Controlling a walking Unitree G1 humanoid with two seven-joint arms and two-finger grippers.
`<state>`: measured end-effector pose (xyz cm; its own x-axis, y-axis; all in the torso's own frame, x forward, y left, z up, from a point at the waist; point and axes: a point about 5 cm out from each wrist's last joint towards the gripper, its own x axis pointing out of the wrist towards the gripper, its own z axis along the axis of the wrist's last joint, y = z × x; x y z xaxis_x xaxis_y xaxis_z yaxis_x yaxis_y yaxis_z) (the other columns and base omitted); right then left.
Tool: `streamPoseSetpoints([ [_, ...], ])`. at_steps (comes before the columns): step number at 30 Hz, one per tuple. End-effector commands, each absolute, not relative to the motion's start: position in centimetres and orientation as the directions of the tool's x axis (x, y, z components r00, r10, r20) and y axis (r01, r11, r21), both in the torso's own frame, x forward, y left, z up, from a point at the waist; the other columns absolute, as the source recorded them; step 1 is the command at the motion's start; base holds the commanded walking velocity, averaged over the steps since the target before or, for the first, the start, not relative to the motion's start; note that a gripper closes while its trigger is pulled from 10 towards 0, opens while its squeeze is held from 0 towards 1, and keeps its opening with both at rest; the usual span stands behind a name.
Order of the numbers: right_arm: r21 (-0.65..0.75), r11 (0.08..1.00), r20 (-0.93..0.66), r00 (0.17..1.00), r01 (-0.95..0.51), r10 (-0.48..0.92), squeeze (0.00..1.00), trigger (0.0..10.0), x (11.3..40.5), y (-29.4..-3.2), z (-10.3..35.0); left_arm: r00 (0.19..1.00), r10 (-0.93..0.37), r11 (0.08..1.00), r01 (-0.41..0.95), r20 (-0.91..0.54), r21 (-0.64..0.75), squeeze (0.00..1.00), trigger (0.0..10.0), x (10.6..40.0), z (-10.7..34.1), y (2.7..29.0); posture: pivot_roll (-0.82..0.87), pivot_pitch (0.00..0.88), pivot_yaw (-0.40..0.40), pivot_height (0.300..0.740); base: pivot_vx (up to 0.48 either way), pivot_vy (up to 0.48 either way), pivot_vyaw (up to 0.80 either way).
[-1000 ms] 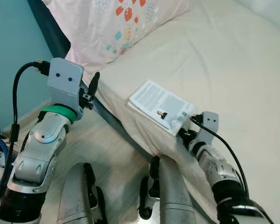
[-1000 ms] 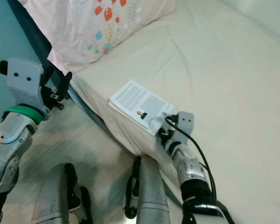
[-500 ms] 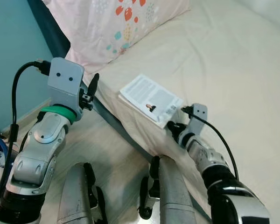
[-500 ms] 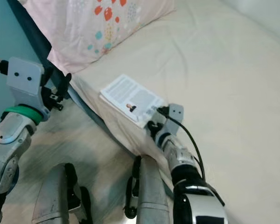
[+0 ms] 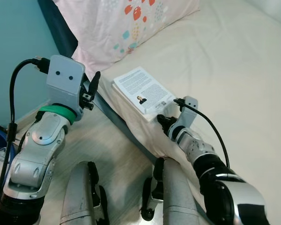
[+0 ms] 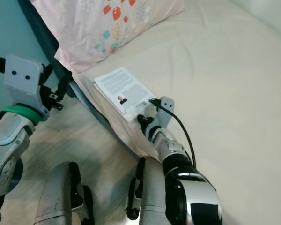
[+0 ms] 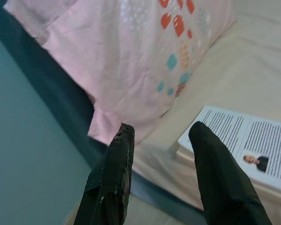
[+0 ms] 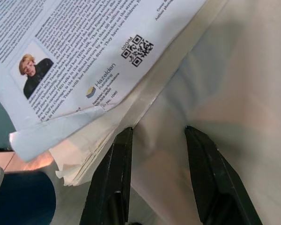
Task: Clean up the room
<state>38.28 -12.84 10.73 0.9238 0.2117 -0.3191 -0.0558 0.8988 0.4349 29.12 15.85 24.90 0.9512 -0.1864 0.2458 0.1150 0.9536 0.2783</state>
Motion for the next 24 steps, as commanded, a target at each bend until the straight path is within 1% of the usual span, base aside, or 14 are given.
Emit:
streamPoseSetpoints([
  [1,0.439,0.898,-0.340,0.921,-0.024,0.191,0.00,10.0,38.1,-13.0,10.3,0.956,-0.177,0.950,0.104,0.235,0.294,0.00,10.0,28.6,24.7,16.2,0.18,0.331,0.015,0.595,0.000,0.000,0.00],
  [6,0.427,0.904,-0.331,0.930,-0.002,0.159,0.00,10.0,38.4,-13.5,10.8,0.955,-0.181,0.949,0.107,0.233,0.297,0.00,10.0,28.5,24.8,16.2,0.20,0.328,0.023,0.595,0.000,0.000,0.00],
  [8,0.407,0.913,-0.321,0.939,0.017,0.125,0.00,10.0,38.7,-14.0,11.2,0.954,-0.187,0.948,0.113,0.232,0.299,0.00,10.0,28.4,24.9,16.0,0.20,0.327,0.024,0.595,0.000,0.000,0.00],
  [18,0.395,0.918,-0.319,0.942,0.033,0.103,0.00,10.0,38.8,-14.3,11.3,0.954,-0.192,0.948,0.119,0.232,0.295,0.00,10.0,28.6,24.8,15.7,0.19,0.307,0.022,0.595,0.000,0.000,0.00],
  [24,0.393,0.919,-0.301,0.946,0.011,0.118,0.00,10.0,38.5,-14.4,11.0,0.955,-0.188,0.951,0.120,0.228,0.283,0.00,10.0,28.7,24.4,15.5,0.17,0.283,-0.002,0.595,0.000,0.000,0.00],
])
